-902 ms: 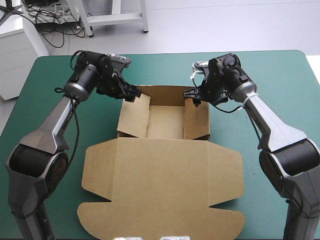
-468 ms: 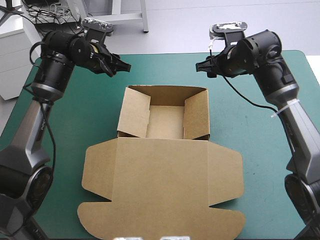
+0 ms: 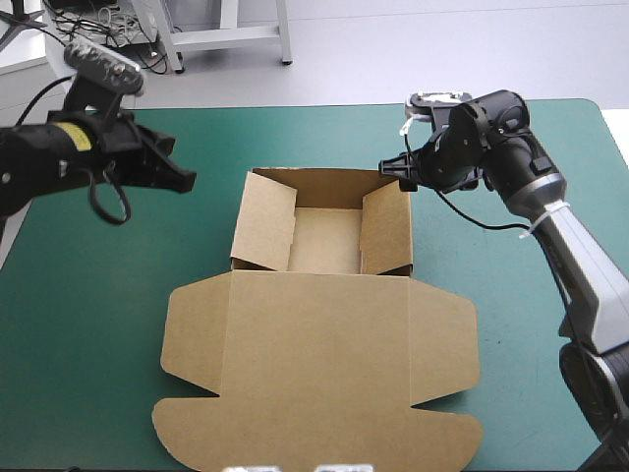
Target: Fold the box
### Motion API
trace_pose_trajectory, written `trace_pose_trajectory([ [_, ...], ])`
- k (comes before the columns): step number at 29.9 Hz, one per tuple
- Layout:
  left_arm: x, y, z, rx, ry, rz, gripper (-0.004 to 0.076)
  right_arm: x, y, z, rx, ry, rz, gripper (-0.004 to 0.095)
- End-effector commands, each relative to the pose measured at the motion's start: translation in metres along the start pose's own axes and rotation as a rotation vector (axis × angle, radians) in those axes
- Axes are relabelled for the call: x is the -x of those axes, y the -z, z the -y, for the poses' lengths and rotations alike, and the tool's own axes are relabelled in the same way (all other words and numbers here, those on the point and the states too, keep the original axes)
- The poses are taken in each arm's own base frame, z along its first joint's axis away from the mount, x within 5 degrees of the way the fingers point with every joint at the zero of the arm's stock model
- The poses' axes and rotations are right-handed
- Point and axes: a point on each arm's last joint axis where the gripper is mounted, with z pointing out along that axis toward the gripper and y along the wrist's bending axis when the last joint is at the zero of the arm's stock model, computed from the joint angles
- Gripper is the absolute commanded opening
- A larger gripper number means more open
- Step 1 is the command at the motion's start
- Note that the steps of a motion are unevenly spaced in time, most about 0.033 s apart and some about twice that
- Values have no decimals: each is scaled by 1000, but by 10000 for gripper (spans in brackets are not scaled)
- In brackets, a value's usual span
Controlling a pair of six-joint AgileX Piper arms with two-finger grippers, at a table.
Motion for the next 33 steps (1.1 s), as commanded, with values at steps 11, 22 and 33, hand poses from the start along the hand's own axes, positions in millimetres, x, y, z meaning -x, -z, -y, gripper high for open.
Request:
trace_pose_trajectory([
  [11, -139, 30, 19, 12, -1, -84, -10, -4, -72, -6, 13, -29, -188, 575],
  [22, -251, 15, 33, 24, 35, -105, -10, -10, -110, -12, 55, -36, -288, 217],
  [33, -292, 20, 38, 28, 46, -117, -10, 1, -99, 22, 33, -81, -248, -20],
])
